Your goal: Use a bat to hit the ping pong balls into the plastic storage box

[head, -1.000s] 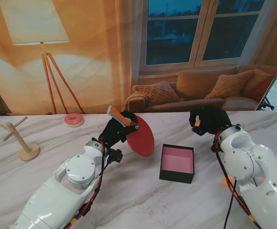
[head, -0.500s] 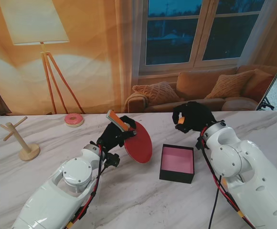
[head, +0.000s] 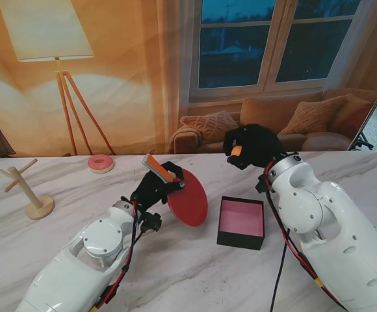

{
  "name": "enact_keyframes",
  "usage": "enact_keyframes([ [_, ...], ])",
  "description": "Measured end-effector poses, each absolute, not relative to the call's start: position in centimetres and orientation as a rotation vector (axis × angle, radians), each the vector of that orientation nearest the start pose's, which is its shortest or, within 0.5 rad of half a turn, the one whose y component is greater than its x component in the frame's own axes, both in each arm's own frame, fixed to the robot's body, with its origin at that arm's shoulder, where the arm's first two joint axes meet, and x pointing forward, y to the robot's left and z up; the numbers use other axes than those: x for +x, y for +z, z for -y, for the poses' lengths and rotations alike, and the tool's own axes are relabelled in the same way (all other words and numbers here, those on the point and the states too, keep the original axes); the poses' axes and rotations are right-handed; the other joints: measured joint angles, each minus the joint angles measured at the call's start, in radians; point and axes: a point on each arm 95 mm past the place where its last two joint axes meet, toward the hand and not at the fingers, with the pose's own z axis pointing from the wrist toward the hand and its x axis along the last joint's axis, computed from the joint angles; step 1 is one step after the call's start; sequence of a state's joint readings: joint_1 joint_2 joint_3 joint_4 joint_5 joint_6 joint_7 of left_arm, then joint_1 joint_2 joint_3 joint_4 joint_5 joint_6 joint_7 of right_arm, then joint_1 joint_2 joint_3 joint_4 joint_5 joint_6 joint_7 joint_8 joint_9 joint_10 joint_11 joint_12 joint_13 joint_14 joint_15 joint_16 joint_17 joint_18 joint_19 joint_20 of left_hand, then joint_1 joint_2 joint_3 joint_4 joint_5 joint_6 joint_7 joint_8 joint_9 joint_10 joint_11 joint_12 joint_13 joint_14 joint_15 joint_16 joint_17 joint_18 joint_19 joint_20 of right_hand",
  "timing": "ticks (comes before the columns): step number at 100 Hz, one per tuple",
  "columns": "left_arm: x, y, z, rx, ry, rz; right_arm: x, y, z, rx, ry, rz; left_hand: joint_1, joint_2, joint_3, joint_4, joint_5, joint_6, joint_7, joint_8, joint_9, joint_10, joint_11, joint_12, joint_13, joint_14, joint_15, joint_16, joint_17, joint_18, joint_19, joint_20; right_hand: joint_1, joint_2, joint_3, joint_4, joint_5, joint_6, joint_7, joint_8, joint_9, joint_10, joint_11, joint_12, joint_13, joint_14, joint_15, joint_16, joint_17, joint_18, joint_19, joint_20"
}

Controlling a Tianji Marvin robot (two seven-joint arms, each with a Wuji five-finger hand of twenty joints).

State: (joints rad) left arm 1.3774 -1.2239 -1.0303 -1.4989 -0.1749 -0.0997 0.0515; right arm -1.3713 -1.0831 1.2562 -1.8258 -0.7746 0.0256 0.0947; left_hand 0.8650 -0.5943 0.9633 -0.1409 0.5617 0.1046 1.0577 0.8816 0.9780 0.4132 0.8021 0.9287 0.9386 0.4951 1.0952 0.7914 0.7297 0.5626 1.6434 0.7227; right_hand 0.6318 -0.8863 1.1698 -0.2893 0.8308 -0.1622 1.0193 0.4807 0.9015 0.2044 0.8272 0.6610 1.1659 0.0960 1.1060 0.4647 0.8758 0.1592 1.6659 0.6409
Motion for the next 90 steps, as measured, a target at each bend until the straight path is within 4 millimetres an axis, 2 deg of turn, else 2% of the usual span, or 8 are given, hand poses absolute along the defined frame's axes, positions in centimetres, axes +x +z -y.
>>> enact_keyframes([
  [32, 43.9, -29.6, 9.8, -2.187, -2.433, -0.751, 43.5, -16.5, -2.7, 1.119, 1.83, -1.282, -0.001, -0.004, 0.01, 0.0, 0.007, 0.0, 0.0, 0.005, 0.004, 0.0, 0.0, 0.002, 0.0, 0.0, 0.0, 0.0, 0.0, 0.0, 0.0, 0.0, 0.0, 0.021, -0.01, 0.0, 0.0, 0.002, -0.015, 0.0, 0.0, 0.0, -0.014, 0.0, 0.0, 0.0, -0.001, 0.0, 0.0, 0.0, 0.0, 0.0],
  [52, 44.5, -29.1, 10.7, -2.185, -2.465, -0.734, 42.9, -16.6, -3.3, 1.136, 1.851, -1.301, -0.001, -0.004, 0.01, -0.001, 0.007, 0.0, 0.0, 0.009, 0.004, 0.0, 0.0, 0.01, 0.0, 0.0, 0.0, 0.0, 0.0, 0.0, 0.0, 0.0, -0.003, 0.042, -0.01, 0.002, -0.005, 0.01, -0.036, -0.003, 0.001, -0.001, -0.058, -0.002, -0.009, 0.0, -0.038, 0.0, -0.024, 0.001, -0.003, -0.001],
  [67, 44.8, -28.7, 11.3, -2.178, -2.493, -0.715, 41.9, -17.1, -3.6, 1.136, 1.877, -1.333, -0.001, -0.004, 0.01, -0.001, 0.007, 0.0, 0.0, 0.013, 0.004, 0.0, 0.0, 0.011, 0.0, 0.0, 0.0, 0.0, 0.0, 0.0, 0.0, 0.0, -0.076, 0.11, -0.009, 0.017, -0.042, 0.033, -0.054, -0.01, -0.043, -0.072, -0.083, -0.072, -0.044, -0.003, -0.088, 0.0, -0.08, 0.001, -0.023, -0.012],
  [75, 44.9, -28.6, 11.6, -2.177, -2.507, -0.711, 41.5, -17.4, -3.8, 1.131, 1.888, -1.348, -0.001, -0.004, 0.01, -0.001, 0.007, 0.0, 0.0, 0.013, 0.004, 0.0, 0.0, 0.012, 0.0, 0.0, 0.0, 0.0, 0.0, 0.0, 0.0, 0.0, -0.119, 0.123, -0.02, 0.022, -0.065, 0.049, -0.115, 0.007, -0.08, -0.084, -0.111, -0.099, -0.072, -0.007, -0.11, 0.0, -0.106, 0.0, -0.036, -0.014],
  [85, 44.9, -28.4, 11.8, -2.176, -2.517, -0.711, 41.2, -17.7, -4.1, 1.134, 1.895, -1.362, -0.002, -0.004, 0.01, -0.001, 0.007, 0.0, 0.0, 0.013, 0.004, 0.0, 0.0, 0.012, 0.0, 0.0, 0.0, 0.0, 0.0, 0.0, 0.0, 0.0, -0.18, 0.137, -0.026, 0.03, -0.076, 0.07, -0.244, 0.076, -0.139, -0.09, -0.133, -0.112, -0.118, -0.006, -0.141, -0.002, -0.162, -0.002, -0.062, -0.019],
  [88, 44.9, -28.4, 11.8, -2.176, -2.518, -0.712, 41.2, -17.8, -4.2, 1.133, 1.897, -1.367, -0.002, -0.004, 0.01, -0.001, 0.007, 0.0, 0.0, 0.013, 0.004, 0.0, 0.0, 0.012, 0.0, 0.0, 0.0, 0.0, 0.0, 0.0, 0.0, 0.0, -0.193, 0.148, -0.026, 0.064, -0.089, 0.074, -0.278, 0.1, -0.159, -0.092, -0.147, -0.123, -0.133, -0.004, -0.152, -0.002, -0.174, -0.002, -0.07, -0.019],
  [89, 44.9, -28.4, 11.8, -2.175, -2.518, -0.712, 41.2, -17.8, -4.2, 1.132, 1.897, -1.369, -0.002, -0.004, 0.01, -0.001, 0.007, 0.0, 0.0, 0.013, 0.004, 0.0, 0.0, 0.012, 0.0, 0.0, 0.0, 0.0, 0.0, 0.0, 0.0, 0.0, -0.199, 0.155, -0.026, 0.09, -0.095, 0.074, -0.311, 0.104, -0.159, -0.093, -0.156, -0.124, -0.134, -0.004, -0.153, -0.002, -0.179, -0.002, -0.071, -0.019],
  [90, 44.9, -28.4, 11.8, -2.175, -2.518, -0.713, 41.1, -17.8, -4.3, 1.132, 1.898, -1.371, -0.002, -0.004, 0.01, -0.001, 0.007, 0.0, 0.0, 0.013, 0.004, 0.0, 0.0, 0.012, 0.0, 0.0, 0.0, 0.0, 0.0, 0.0, 0.0, 0.0, -0.203, 0.158, -0.026, 0.092, -0.101, 0.075, -0.313, 0.111, -0.168, -0.095, -0.144, -0.116, -0.134, -0.003, -0.153, -0.002, -0.181, -0.002, -0.072, -0.019],
])
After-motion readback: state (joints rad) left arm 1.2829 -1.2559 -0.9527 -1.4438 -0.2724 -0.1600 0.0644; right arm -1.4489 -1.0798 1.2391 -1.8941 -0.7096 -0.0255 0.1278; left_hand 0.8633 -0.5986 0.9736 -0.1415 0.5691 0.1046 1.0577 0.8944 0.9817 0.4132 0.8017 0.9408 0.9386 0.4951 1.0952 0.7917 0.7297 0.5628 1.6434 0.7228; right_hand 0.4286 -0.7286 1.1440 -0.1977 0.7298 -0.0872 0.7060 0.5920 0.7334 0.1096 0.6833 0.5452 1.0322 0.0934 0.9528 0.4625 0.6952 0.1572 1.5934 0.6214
